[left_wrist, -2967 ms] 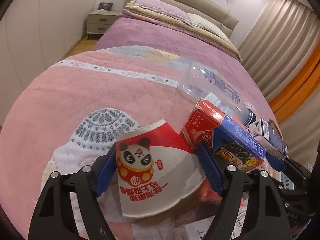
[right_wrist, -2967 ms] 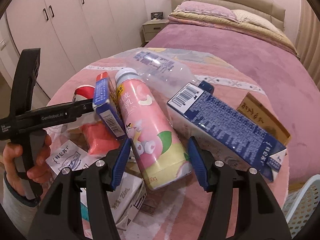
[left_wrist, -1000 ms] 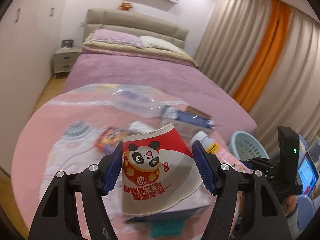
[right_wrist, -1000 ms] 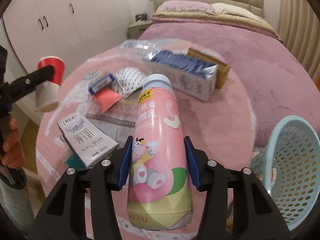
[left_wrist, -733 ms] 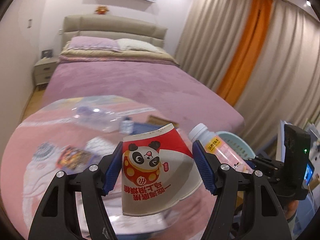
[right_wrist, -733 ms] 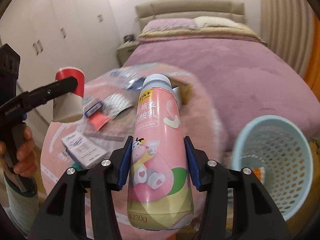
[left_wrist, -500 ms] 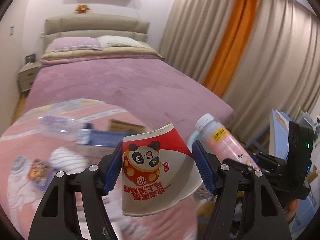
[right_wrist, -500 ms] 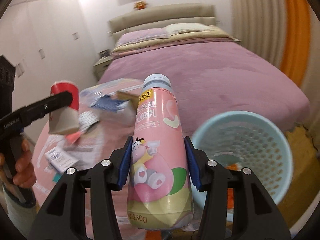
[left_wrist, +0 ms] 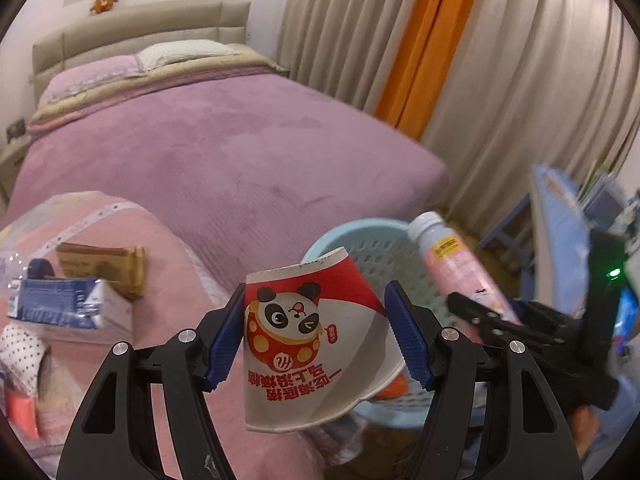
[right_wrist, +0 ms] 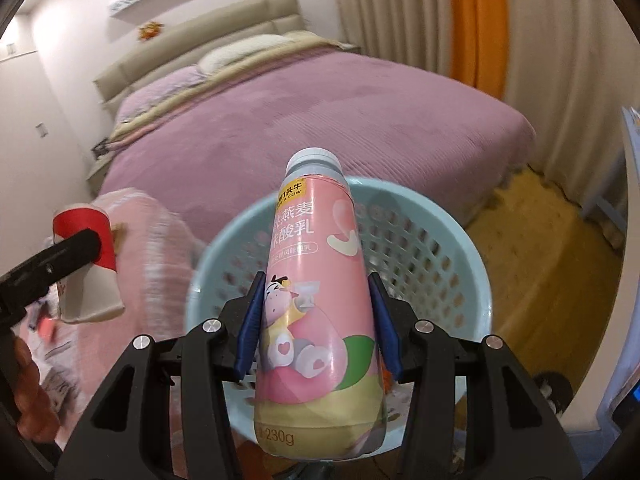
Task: Collect trash
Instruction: 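Carry the panda cup and pink bottle to the basket and release both, then grasp the card box with the left tool while the right tool grasps the white milk carton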
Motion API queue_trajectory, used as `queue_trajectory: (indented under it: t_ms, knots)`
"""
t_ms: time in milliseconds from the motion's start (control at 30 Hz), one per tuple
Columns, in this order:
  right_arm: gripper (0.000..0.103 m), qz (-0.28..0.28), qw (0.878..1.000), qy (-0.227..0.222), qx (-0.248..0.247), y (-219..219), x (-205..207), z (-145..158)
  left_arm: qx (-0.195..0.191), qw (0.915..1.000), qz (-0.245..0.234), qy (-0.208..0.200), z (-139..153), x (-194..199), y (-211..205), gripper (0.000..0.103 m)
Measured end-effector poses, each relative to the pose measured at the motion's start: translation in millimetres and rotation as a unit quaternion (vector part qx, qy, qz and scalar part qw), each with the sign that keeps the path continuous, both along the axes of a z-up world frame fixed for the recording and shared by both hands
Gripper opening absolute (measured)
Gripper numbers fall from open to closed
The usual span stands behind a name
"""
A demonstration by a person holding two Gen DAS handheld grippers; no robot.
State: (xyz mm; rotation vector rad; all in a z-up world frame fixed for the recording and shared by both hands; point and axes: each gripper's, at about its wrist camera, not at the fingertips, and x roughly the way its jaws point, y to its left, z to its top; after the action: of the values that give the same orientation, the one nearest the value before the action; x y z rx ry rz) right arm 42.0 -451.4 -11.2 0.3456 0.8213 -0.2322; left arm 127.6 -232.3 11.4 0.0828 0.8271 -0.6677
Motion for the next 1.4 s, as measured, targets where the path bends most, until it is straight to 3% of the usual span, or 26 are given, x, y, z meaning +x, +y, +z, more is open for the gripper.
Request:
queue_trajectory:
  t_ms: [300, 367, 467, 533, 1000, 1400]
  knots:
    - [0.046, -0.048, 0.996, 0.065, 0.036, -37.9, 15.7, -56.3, 0.033, 0.9988, -0.018, 0.03, -49.3, 6.3, -46.9, 0.066]
    - [0.047, -0.049, 0.995, 0.068, 0.055, -46.2, 15.3, -65.7, 0.024, 0.9984, -0.033, 0.04, -53.1, 5.8, -50.1, 0.067]
    - [0.047, -0.057, 0.994, 0.069, 0.06, -53.9, 11.5, -73.5, 0.005, 0.9985, -0.036, 0.04, -54.2, 1.3, -46.3, 0.077]
    - [0.052, -0.051, 0.994, 0.073, 0.068, -54.5, 8.5, -75.6, -0.002, 0.9985, -0.04, 0.038, -52.8, -1.7, -42.8, 0.077]
    - [0.053, 0.004, 0.999, 0.02, 0.048, -13.4, -4.1, -28.8, -0.047, 0.9987, -0.017, 0.011, -10.8, -25.7, 7.6, 0.076]
    - [0.053, 0.119, 0.991, -0.06, 0.029, 77.3, -8.6, 34.7, -0.079, 0.9941, 0.05, -0.053, 47.8, -59.7, 99.8, 0.076]
